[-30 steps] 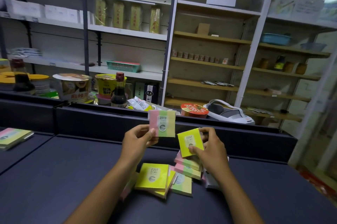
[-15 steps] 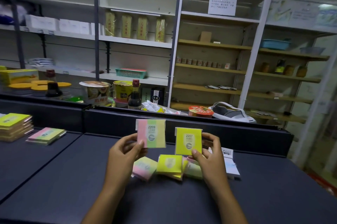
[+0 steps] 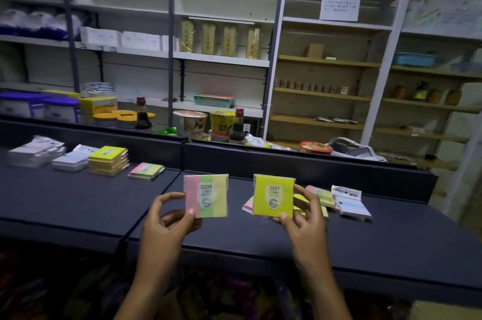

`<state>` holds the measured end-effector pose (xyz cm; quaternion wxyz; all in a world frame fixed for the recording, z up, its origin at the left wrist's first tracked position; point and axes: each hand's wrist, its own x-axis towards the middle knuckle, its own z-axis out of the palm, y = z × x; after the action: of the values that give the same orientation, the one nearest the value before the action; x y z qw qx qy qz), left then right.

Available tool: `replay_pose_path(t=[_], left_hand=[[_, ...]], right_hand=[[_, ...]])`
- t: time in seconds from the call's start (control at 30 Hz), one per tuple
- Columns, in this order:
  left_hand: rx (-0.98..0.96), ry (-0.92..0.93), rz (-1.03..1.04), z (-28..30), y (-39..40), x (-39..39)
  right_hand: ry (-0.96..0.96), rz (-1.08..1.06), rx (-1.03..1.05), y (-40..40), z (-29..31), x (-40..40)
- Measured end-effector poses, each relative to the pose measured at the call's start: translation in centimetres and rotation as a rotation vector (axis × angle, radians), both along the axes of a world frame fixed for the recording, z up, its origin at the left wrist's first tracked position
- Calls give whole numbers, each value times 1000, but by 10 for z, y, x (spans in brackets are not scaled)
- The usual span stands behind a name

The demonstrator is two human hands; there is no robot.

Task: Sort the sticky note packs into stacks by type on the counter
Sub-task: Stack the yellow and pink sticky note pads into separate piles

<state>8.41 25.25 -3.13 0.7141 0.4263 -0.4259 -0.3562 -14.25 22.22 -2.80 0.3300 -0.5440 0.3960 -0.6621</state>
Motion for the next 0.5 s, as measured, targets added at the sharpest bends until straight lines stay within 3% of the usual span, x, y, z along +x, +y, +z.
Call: replay_pose_path(t=[0.5], left_hand=[[-39, 22, 123, 6, 99, 121]], right_hand=[[27, 108, 11, 72, 3, 130]])
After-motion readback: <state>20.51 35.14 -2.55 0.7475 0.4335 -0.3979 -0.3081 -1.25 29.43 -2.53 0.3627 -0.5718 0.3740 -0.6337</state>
